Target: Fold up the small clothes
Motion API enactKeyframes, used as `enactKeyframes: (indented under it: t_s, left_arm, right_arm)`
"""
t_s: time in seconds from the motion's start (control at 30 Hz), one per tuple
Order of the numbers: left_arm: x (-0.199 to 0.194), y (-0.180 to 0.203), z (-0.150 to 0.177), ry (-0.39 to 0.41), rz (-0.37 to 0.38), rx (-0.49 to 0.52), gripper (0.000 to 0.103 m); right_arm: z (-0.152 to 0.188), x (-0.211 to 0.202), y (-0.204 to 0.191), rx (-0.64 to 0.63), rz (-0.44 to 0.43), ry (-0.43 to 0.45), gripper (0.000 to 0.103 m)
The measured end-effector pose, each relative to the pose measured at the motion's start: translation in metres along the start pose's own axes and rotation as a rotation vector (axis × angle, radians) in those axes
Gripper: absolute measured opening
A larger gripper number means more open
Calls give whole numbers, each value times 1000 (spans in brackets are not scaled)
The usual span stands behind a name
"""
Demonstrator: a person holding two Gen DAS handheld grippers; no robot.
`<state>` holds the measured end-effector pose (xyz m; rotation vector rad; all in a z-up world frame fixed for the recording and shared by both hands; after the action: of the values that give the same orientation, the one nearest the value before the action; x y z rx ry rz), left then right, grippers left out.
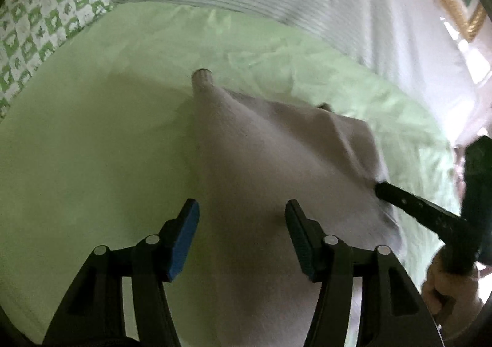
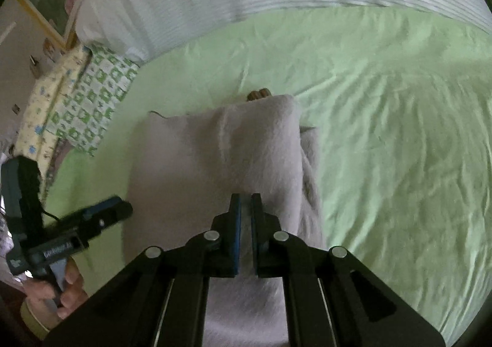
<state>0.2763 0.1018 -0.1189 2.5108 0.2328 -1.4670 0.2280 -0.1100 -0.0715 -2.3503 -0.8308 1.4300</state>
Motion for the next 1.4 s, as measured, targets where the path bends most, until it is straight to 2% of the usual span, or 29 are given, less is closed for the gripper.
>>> enactKeyframes:
  t_s: [0.1, 0.17, 0.27, 0.4, 0.5, 0.63, 0.73, 0.83, 0.9, 0.97, 1.07, 1.13, 1.17, 1.2, 1.4]
  left_arm:
    - [21, -3, -6, -23, -22, -7, 53]
    - [36, -4, -5, -55, -30, 3, 53]
    - [48, -3, -6, -68, -36, 8, 53]
    - [38, -5, -6, -65, -22, -6, 53]
    - [19, -8, 2, -59, 8, -35, 54]
    - [-6, -13, 28, -55, 35, -42, 54]
    - [-10, -11, 52, -74, 37, -19, 55]
    - [-4, -6, 63, -79, 14, 3, 58]
    - [-9, -4, 64, -61, -7, 8, 58]
    - [-21, -2, 65, -42, -17, 14, 57]
    - [-43, 1, 75, -5, -4, 33, 60]
    - [-56, -3, 85, 8, 7, 23, 64]
    - [-61, -3, 89, 12, 15, 19, 64]
    - [-65, -3, 95, 15, 21, 15, 64]
    - [-91, -4, 137, 59, -20, 46, 66]
  right_arm:
    - [-4, 14, 18, 21, 28, -30, 6]
    - [-3, 23, 31, 41, 42, -45, 2]
    - [-5, 27, 43, 58, 42, -36, 1]
    - [-9, 18, 42, 70, 18, -25, 2]
    - [-5, -7, 30, 58, -5, 16, 6]
    - [21, -39, 2, 7, -77, 40, 6]
    - [52, -36, 1, -10, -12, -31, 6]
    - [72, -23, 23, 38, 54, -76, 6]
    - [75, -25, 38, 77, 97, -58, 13]
    - [74, -37, 41, 145, 56, -22, 13]
    - [76, -67, 25, 107, 47, 45, 16]
    - [86, -83, 15, 99, 28, 65, 33]
    - [89, -88, 11, 99, 25, 74, 46]
    - [93, -94, 7, 94, 25, 86, 49]
    - [133, -114, -13, 69, 35, 101, 50]
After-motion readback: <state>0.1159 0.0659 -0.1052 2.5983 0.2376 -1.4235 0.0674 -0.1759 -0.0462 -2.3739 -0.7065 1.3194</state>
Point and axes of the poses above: each gripper's, at about its wrist camera, not at the fingertips, and x roughly the way its jaws point, y to its right, z to its underside, the point moved 4 cm from there along x, roughly the way its jaws point, and after that the axes turned 8 degrees about -z, right-handed, at the moved point
